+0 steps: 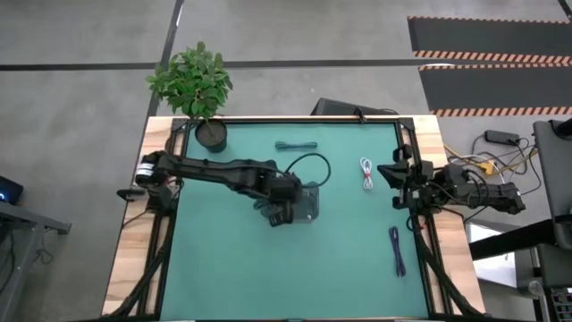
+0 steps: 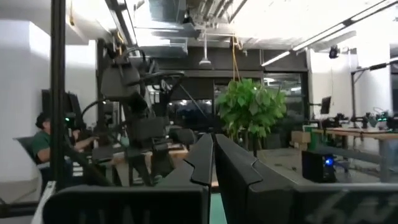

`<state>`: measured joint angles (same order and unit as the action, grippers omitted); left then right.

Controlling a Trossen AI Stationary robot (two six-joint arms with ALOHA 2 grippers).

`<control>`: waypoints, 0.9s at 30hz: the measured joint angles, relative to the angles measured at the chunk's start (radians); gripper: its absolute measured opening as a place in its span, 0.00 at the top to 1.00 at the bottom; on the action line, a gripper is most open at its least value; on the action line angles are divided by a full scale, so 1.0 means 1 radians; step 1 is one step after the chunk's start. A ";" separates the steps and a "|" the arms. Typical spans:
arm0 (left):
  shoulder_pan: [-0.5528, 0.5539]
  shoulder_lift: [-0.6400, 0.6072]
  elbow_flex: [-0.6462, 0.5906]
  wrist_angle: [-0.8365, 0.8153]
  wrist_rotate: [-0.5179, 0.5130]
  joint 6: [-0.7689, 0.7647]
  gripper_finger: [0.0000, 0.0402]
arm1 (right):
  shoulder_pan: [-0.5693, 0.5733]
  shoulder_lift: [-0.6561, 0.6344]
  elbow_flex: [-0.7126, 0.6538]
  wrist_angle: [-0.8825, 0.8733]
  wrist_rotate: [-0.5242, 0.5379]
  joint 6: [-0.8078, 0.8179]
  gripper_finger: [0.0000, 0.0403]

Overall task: Pick and place USB-C Cables
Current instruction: Put the green cable into the black transparent container

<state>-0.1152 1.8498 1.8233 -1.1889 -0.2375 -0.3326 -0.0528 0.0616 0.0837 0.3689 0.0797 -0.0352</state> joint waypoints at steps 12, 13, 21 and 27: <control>0.029 0.036 -0.002 0.165 -0.002 0.089 0.95 | 0.000 -0.001 0.049 -0.003 -0.009 -0.057 0.98; 0.031 0.036 -0.003 0.187 -0.002 0.108 0.95 | 0.000 -0.001 0.049 -0.003 -0.009 -0.061 0.98; 0.035 0.034 -0.005 0.209 -0.002 0.131 0.95 | 0.000 -0.001 0.050 -0.007 -0.004 -0.071 0.98; 0.035 0.033 -0.044 0.212 -0.002 0.128 0.95 | 0.000 -0.002 0.050 -0.016 0.001 -0.081 0.98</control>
<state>-0.0804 1.8824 1.7796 -0.9771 -0.2394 -0.2043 -0.0527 0.0601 0.1337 0.3527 0.0803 -0.1158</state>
